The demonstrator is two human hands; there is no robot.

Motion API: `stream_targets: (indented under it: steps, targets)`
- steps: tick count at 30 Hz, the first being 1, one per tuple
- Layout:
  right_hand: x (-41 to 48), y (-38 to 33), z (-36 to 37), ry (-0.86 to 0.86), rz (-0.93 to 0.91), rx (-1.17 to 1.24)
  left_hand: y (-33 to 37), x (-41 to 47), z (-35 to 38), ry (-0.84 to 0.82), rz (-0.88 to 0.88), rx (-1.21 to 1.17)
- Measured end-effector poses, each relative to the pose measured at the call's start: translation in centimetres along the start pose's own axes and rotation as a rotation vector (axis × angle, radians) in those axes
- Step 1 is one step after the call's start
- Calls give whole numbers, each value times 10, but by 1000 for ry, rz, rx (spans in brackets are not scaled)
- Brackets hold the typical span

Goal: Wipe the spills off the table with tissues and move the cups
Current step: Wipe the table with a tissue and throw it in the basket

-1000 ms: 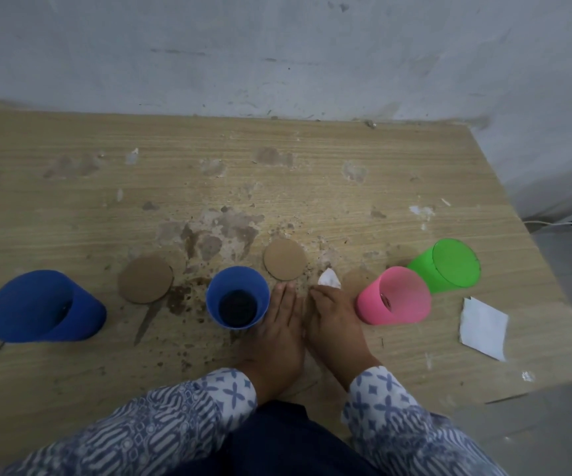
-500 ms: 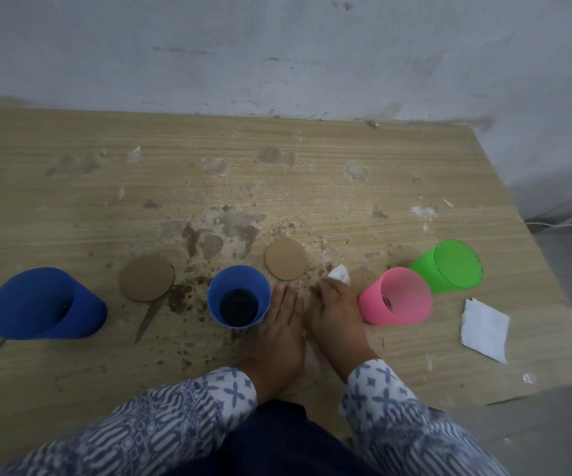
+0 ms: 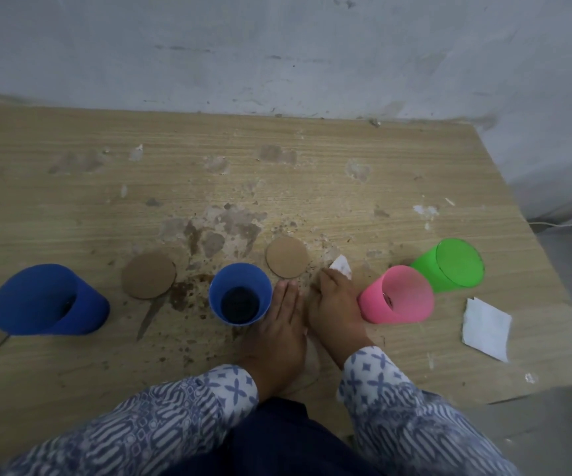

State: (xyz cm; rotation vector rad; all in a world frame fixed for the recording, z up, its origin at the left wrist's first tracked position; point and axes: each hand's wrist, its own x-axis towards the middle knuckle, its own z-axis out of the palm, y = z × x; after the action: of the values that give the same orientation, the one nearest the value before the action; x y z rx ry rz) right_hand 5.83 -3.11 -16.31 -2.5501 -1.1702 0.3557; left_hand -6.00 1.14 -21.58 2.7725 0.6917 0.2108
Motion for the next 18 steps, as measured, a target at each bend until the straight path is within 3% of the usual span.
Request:
stream_targets:
  steps: [4, 12, 18]
  targets:
    - [-7, -6, 7, -48, -68, 45, 0, 0, 0, 85, 31, -40]
    - [2, 4, 0, -34, 29, 21, -1, 1, 7, -34, -21, -17]
    - [-14, 1, 2, -41, -106, -9, -1, -1, 4, -16, 6, -33]
